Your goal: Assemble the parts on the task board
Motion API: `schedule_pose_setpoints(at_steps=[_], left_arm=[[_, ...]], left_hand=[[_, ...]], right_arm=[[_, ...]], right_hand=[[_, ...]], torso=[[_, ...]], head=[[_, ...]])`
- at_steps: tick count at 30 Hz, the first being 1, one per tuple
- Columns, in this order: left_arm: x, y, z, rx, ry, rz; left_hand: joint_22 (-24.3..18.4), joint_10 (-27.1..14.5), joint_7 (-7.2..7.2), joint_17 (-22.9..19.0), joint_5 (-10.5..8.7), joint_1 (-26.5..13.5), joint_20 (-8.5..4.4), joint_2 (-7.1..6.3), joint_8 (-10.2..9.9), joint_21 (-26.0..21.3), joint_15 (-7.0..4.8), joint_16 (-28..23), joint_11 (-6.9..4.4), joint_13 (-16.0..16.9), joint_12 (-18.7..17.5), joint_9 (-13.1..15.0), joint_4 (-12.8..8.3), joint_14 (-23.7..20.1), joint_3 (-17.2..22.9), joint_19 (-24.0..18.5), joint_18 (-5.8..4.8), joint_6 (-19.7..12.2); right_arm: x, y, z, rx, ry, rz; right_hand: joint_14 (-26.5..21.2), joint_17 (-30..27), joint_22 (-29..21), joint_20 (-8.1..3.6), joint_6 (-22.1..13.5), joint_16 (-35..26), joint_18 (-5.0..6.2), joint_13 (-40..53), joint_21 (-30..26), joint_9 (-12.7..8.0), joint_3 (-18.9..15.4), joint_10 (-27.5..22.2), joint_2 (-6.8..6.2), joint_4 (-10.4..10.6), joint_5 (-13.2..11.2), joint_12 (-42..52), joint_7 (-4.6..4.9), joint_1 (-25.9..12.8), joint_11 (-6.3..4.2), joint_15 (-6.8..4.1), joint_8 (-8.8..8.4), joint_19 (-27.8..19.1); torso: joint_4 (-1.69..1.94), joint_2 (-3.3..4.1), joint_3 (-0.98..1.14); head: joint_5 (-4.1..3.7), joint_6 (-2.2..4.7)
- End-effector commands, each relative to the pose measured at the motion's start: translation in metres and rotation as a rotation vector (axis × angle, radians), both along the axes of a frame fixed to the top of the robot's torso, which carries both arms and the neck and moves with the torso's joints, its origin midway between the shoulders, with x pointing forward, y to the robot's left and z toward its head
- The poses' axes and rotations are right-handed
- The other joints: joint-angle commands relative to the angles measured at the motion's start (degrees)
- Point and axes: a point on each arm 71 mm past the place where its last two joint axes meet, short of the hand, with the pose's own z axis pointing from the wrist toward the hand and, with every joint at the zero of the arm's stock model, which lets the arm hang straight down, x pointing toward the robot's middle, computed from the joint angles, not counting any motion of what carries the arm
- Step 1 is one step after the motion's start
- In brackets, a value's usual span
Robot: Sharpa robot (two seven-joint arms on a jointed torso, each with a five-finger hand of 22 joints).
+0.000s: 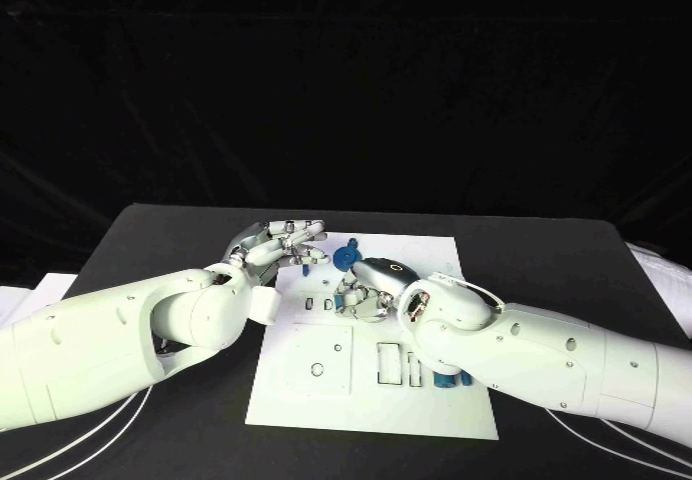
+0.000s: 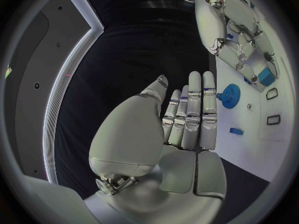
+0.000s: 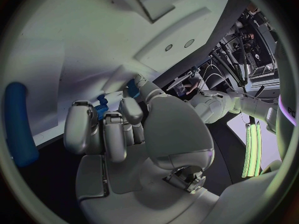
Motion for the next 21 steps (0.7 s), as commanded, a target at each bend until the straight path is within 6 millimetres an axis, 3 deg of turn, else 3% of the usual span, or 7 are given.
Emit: schedule_pose_setpoints(at_steps=[1, 11, 21], left_arm=[[-0.001, -0.002, 0.001, -0.013, -0.004, -0.017], [0.000, -0.003, 0.001, -0.019, 0.004, -0.017], [0.001, -0.002, 0.000, -0.019, 0.006, -0.017]], left_hand=[[0.05, 0.32, 0.14, 0.05, -0.33, 0.08, -0.17, 0.61, -0.37, 0.19, -0.01, 0.16, -0.01, -0.10, -0.35, -0.01, -0.21, -0.57, 0.01, 0.01, 0.87, 0.27], [0.07, 0.32, 0.14, 0.09, -0.33, 0.05, -0.17, 0.62, -0.38, 0.20, -0.01, 0.18, 0.00, -0.10, -0.37, -0.01, -0.23, -0.59, 0.02, 0.00, 0.87, 0.27], [0.07, 0.32, 0.14, 0.09, -0.33, 0.05, -0.17, 0.62, -0.38, 0.20, -0.01, 0.18, 0.00, -0.10, -0.37, -0.01, -0.23, -0.59, 0.02, 0.00, 0.87, 0.27]], right_arm=[[0.000, -0.004, -0.008, -0.038, 0.015, -0.023], [0.000, -0.003, -0.008, -0.028, 0.015, -0.017], [-0.004, -0.004, 0.003, 0.109, -0.071, -0.024]], right_hand=[[4.89, 10.29, -0.47, 0.08, -0.82, -0.26, 0.45, -0.68, -0.53, -0.17, -0.49, -0.78, -0.70, 0.19, 0.13, -0.77, 0.06, -0.39, -0.01, 0.58, -0.42, -0.62], [4.68, 9.61, -2.33, 0.66, -2.91, -0.67, 0.83, -3.03, -1.68, -0.47, -3.75, -2.86, -2.67, 1.98, 2.43, -3.15, 0.50, -2.75, 0.54, 1.11, -0.86, -1.66], [4.48, 8.94, -3.31, 1.02, -4.79, -1.08, 1.01, -4.20, -2.33, -0.58, -7.72, -4.11, -3.33, 3.89, 3.19, -3.82, 0.97, -3.31, 1.00, 1.50, -0.87, -2.15]], torso=[[0.00, 0.02, -0.02], [-0.03, 0.02, -0.05], [0.01, 0.00, 0.06]], head=[[-0.06, 0.00], [-0.43, -0.06], [-0.48, -0.11]])
